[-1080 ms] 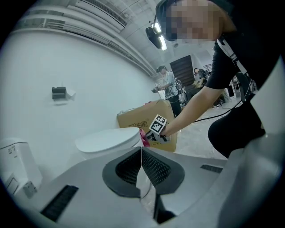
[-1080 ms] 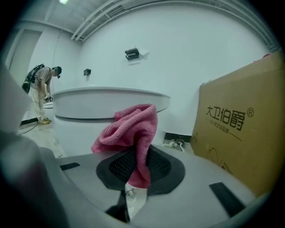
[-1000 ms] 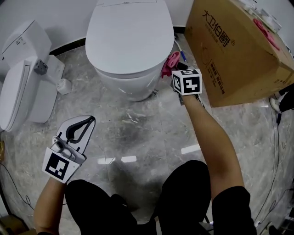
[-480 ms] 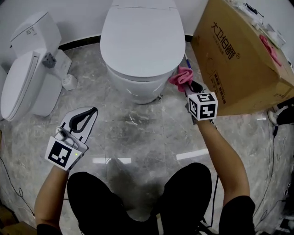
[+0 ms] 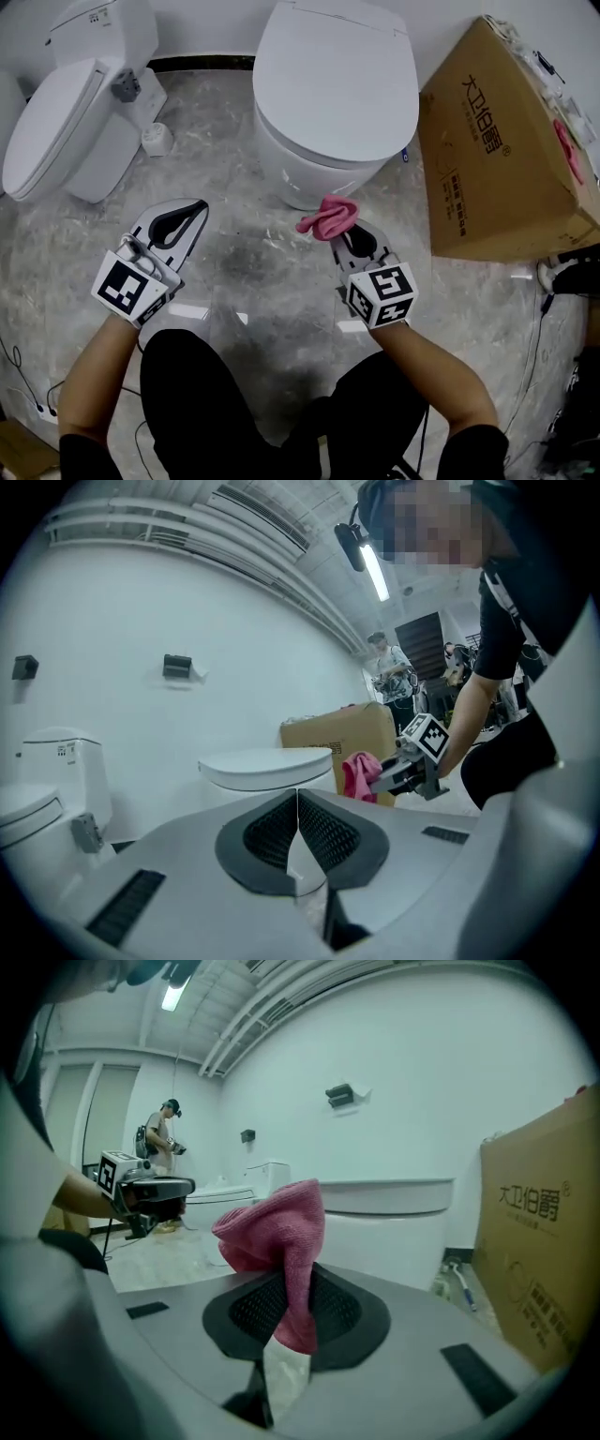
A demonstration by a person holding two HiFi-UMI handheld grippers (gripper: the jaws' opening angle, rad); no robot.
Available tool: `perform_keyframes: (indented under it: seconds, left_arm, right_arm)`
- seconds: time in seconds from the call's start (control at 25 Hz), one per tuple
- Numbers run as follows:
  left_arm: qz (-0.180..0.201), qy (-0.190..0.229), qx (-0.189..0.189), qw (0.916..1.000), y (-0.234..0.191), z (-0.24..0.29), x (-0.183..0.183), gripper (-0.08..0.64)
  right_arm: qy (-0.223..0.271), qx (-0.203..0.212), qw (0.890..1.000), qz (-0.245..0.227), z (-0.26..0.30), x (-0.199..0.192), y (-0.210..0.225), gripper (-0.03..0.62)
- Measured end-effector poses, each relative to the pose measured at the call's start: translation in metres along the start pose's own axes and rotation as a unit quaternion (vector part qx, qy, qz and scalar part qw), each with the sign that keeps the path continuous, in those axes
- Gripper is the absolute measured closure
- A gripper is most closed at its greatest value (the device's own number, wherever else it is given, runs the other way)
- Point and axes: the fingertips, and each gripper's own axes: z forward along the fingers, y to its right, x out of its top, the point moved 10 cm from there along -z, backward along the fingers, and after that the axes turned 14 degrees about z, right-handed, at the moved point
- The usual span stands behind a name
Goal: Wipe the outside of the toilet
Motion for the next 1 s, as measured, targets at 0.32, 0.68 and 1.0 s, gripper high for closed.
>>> perform_keyframes:
  seconds: [0.32,0.68,1.0]
  left_arm:
    - [-0.010,-0.007,-0.008,0.9999,0.008,-0.021,-0.006,0.543]
    - [-0.045,-0.031,0.003,0.9985,0.020,-0.051,-0.047,0.543]
    - [-0.061,-0.039,-0.002,0.9973,0.024,-0.062,-0.063,0.543]
  right_arm:
    - [-0.020,0.041,0.998,0.032,0.093,-0.030,-0.077,0.515]
    - [0.012,-0.048,0.998,0.044,0.181,-0.037,-0.064,0.515]
    - [0.021,-0.086,0.990,0.109,0.215,-0.026,-0.067,0.515]
